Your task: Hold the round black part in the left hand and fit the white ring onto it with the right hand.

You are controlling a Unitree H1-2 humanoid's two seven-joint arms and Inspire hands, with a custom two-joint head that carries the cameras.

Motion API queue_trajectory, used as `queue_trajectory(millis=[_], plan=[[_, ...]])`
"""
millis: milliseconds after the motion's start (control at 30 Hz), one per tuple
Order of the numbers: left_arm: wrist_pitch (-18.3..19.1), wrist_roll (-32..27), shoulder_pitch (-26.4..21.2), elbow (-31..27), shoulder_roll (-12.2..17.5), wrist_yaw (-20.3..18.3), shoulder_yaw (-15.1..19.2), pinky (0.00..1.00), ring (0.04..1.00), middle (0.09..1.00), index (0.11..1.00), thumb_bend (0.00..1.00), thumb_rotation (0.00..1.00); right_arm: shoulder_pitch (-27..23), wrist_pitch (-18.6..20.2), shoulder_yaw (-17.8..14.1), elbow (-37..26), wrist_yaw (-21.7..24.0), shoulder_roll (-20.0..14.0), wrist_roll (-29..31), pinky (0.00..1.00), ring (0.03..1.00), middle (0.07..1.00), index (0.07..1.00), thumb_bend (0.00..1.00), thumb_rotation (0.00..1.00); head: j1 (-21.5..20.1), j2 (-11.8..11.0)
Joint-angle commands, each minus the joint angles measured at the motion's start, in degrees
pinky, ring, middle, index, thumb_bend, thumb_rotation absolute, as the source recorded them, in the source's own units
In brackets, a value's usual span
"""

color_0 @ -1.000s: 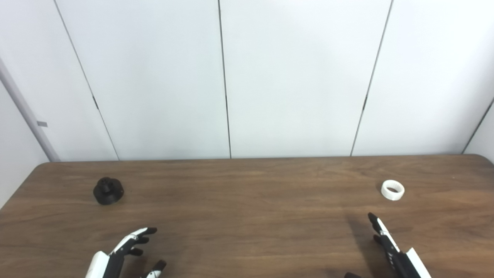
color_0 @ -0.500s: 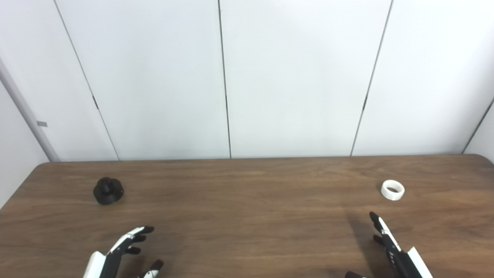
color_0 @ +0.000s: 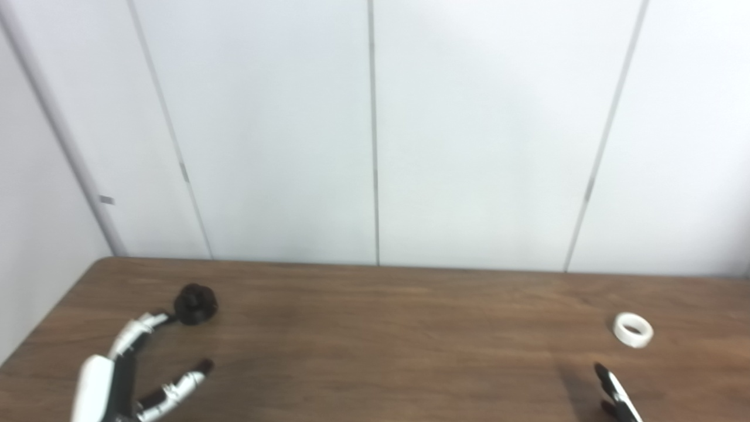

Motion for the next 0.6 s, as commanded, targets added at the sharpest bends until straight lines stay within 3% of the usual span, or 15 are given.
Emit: queue_trajectory(millis=[0, 100, 300, 433, 567], plan=[[-0.6, 1.7, -2.9, 1.0, 2.9, 3.4, 1.4, 1.0, 0.997, 0.919, 0.758, 0.81, 0.32, -0.3, 0.0, -0.1, 1.1, 0.5, -0.8, 0.3, 0.93, 1.0, 1.0, 1.0, 0.5, 0.26, 0.7, -0.5], [-0.8, 1.1, -5.6, 4.0, 4.6, 5.1, 2.5, 1.0, 1.0, 0.929, 0.763, 0.82, 0.33, -0.1, 0.3, -0.3, 1.1, 0.9, -1.1, 1.1, 0.94, 1.0, 1.0, 1.0, 0.48, 0.22, 2.0, -0.7], [2.3, 0.5, -10.6, 8.9, 7.1, 6.1, 3.2, 1.0, 1.0, 0.974, 0.765, 0.86, 0.35, 0.2, -0.7, -0.8, 1.6, 1.3, -2.4, 1.3, 0.92, 1.0, 1.0, 1.0, 0.47, 0.29, 4.7, -0.8], [7.6, 1.0, -13.1, 11.0, 8.4, 4.4, 2.0, 1.0, 1.0, 0.996, 0.787, 0.94, 0.39, 0.2, -1.6, -1.3, 2.7, 1.6, -3.1, 3.0, 0.93, 1.0, 1.0, 1.0, 0.47, 0.3, 6.7, -0.7], [13.6, 2.3, -14.7, 13.0, 10.5, 0.8, -1.5, 1.0, 1.0, 1.0, 0.81, 1.0, 0.43, -0.1, -3.6, -2.0, 4.4, 2.1, -3.9, 4.5, 0.95, 1.0, 1.0, 1.0, 0.47, 0.31, 8.8, -0.5]])
